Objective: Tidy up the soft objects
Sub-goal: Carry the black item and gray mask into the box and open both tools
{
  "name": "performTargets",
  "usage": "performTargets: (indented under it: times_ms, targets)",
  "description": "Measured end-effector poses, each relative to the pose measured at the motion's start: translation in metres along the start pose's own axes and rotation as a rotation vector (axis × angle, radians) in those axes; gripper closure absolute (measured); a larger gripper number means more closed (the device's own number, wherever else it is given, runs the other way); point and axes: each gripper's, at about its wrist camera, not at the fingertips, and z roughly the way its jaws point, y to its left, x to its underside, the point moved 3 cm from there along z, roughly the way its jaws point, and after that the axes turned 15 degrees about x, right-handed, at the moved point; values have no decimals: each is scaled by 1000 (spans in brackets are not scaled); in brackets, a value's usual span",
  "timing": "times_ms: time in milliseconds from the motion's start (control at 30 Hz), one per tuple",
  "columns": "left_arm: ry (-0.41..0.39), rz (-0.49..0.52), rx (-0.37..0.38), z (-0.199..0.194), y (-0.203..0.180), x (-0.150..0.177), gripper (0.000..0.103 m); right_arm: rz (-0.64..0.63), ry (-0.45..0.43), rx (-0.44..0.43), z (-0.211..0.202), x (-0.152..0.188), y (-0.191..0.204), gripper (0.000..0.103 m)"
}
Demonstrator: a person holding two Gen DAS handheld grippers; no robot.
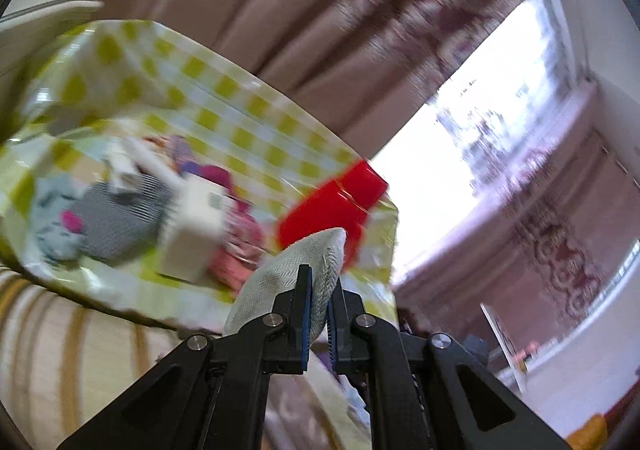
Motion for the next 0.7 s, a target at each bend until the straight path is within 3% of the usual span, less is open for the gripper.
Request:
performTargets:
  times_ms: [400,700]
  targets:
    - [240,96,180,87,-95,56,96,175,0,129,-19,27,-112,74]
    - [359,121,257,131,-134,87,96,257,-22,225,-36,33,-167,70]
